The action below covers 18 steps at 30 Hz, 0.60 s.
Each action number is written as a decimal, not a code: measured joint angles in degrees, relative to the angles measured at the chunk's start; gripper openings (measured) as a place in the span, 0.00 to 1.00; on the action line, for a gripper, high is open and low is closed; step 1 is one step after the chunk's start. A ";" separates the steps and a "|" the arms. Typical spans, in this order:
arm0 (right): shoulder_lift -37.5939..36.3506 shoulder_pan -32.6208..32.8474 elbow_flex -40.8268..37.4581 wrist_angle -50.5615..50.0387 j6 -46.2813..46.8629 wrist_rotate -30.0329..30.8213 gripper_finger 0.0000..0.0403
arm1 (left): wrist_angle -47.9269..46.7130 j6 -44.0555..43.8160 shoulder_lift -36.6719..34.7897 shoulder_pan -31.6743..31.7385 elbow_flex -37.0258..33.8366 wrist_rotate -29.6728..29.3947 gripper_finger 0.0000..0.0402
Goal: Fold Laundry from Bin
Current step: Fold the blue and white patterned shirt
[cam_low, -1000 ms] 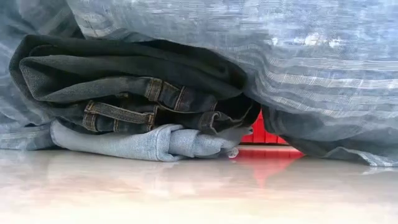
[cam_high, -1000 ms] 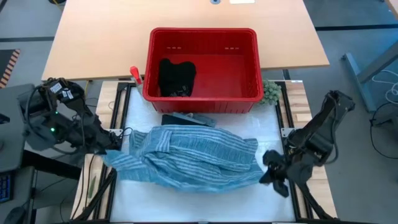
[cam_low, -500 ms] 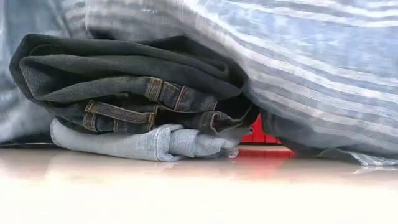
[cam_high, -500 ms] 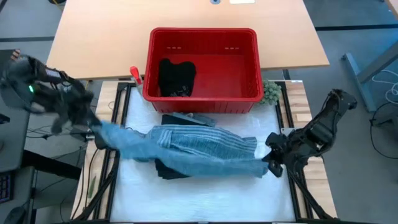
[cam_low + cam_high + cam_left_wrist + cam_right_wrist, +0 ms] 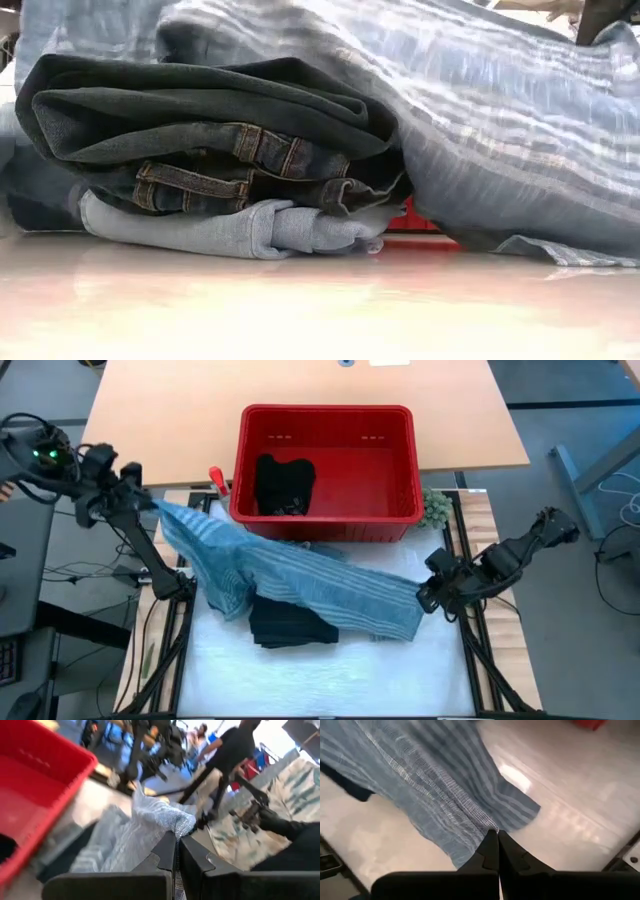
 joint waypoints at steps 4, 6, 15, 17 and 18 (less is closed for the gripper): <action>0.03 -2.20 -3.05 1.40 -0.51 -0.58 0.04 | 0.12 -4.15 -0.10 -0.02 -2.71 4.22 0.00; 0.06 -3.25 -5.15 2.43 -0.67 -0.44 0.04 | 0.02 -6.52 -0.18 -0.01 -4.33 5.50 0.00; 0.06 -10.65 -15.14 8.77 -3.66 4.86 0.06 | 0.04 -9.82 -1.42 0.88 -11.68 5.54 0.00; 0.06 -12.56 -16.67 13.28 -6.99 4.93 0.09 | 0.07 -10.12 -2.31 1.43 -13.74 5.72 0.00; 0.06 -13.43 -17.21 16.40 -9.01 3.98 0.11 | 0.06 -10.86 -2.80 1.79 -14.55 6.01 0.00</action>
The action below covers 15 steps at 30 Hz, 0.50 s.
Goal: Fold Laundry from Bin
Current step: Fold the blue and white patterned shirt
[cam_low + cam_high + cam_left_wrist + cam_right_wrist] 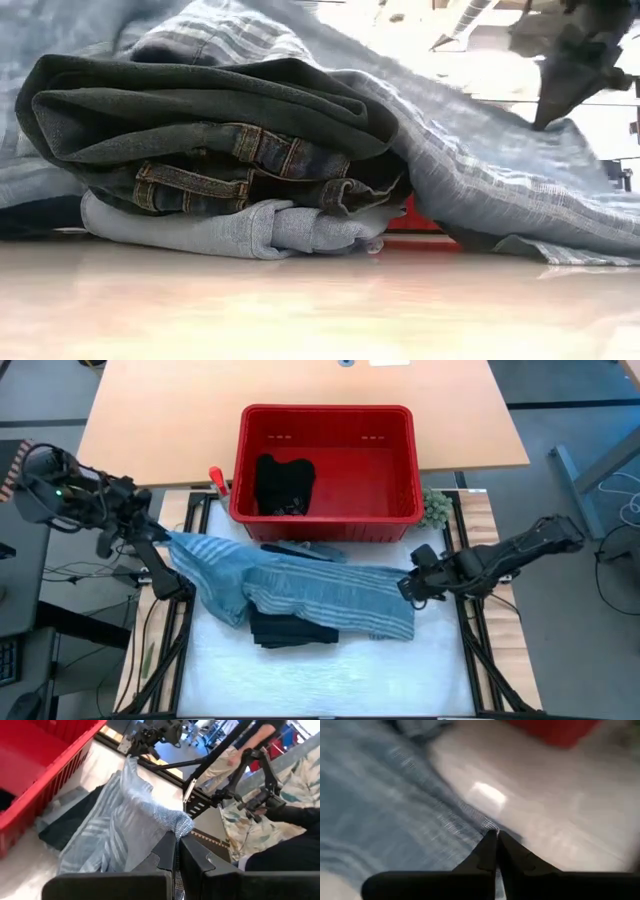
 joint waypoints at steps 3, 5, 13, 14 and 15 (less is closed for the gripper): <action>0.00 -2.48 -0.81 8.76 -6.52 -7.01 0.17 | -0.05 -2.46 -1.96 1.17 -2.36 1.01 0.00; 0.00 -3.85 -0.82 11.08 -9.65 -11.83 0.21 | -0.01 -3.86 -3.44 1.93 -4.11 1.48 0.00; -0.74 -8.12 0.33 6.17 -11.57 -13.76 0.41 | -0.01 -5.58 -7.28 2.76 -11.39 2.57 0.00; -0.90 -8.66 0.92 6.43 -12.17 -13.53 0.43 | 0.04 -5.48 -7.66 2.73 -12.33 2.65 0.00; -1.16 -9.05 1.60 6.61 -12.56 -13.00 0.44 | -0.08 -5.24 -8.01 2.73 -13.02 2.86 0.00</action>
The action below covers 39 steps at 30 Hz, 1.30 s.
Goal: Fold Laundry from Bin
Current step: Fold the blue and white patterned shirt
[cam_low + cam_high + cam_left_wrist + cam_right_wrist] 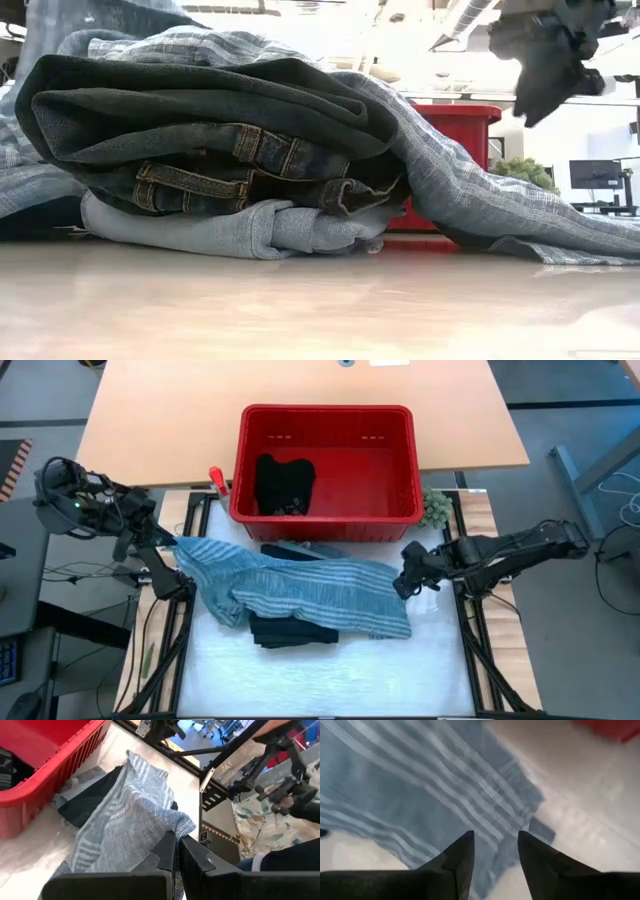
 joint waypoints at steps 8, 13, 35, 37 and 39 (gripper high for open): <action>0.42 0.81 6.04 17.44 -10.57 6.95 0.45 | 0.11 1.14 -1.49 0.00 -3.57 -0.55 0.00; 7.73 3.68 5.18 34.65 -16.83 6.57 0.43 | 0.09 1.86 -1.48 0.00 -6.22 -2.27 0.00; 27.42 2.52 5.23 52.34 -22.20 1.74 0.41 | 0.15 -11.15 -1.30 0.00 -19.81 5.56 0.33; 27.28 2.49 5.25 52.57 -22.30 1.82 0.41 | 0.73 -11.49 -1.28 0.00 -22.86 5.26 0.34; 26.99 2.53 5.25 52.46 -22.57 1.71 0.41 | 2.94 -10.06 -1.28 0.00 -26.17 4.53 0.35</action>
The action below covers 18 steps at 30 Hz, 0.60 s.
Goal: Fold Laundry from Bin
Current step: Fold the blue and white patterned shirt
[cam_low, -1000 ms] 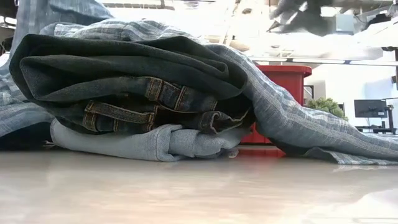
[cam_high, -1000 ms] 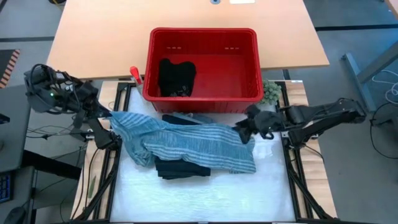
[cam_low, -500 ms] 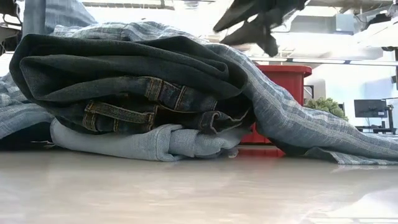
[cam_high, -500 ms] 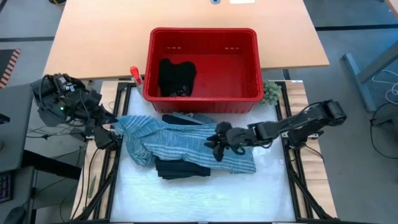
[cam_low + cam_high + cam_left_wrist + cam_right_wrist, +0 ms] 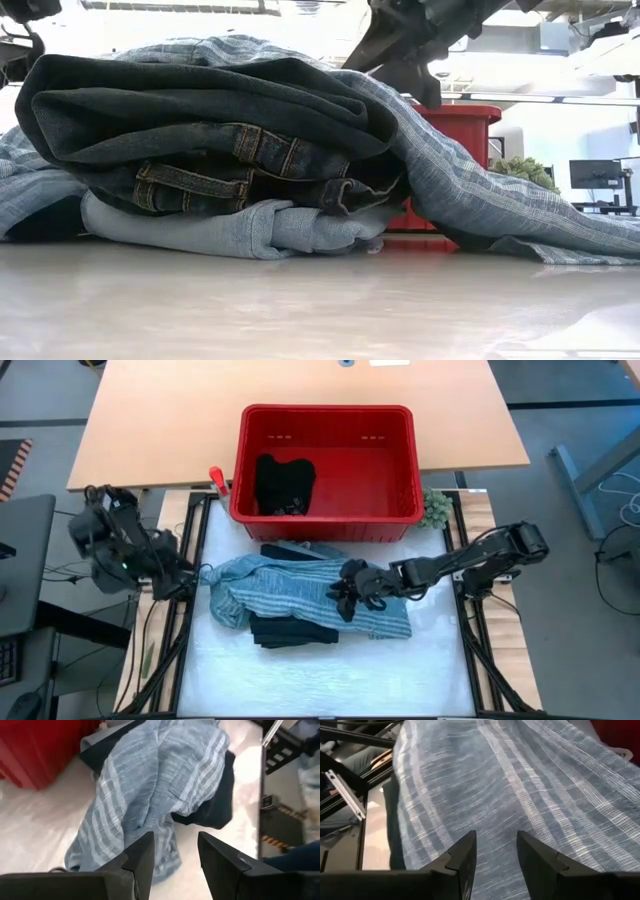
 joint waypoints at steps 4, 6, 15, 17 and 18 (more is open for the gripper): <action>-0.85 -0.02 0.00 -0.03 -0.35 -0.08 0.41 | 6.34 9.13 1.10 0.00 -5.91 -2.42 0.34; -0.96 -0.07 0.02 0.34 -0.74 -0.07 0.41 | 8.05 14.17 2.69 0.07 -7.71 -4.60 0.34; -1.09 -0.79 0.02 0.09 -1.06 -1.16 0.41 | 8.01 21.26 12.04 9.53 -10.01 -7.30 0.33; -1.09 -1.11 0.02 0.11 -1.06 -1.18 0.41 | 8.17 23.33 13.40 12.05 -10.48 -4.57 0.33; -1.09 -1.19 0.02 0.11 -1.06 -1.18 0.41 | 8.09 24.71 14.05 13.23 -10.65 -3.08 0.33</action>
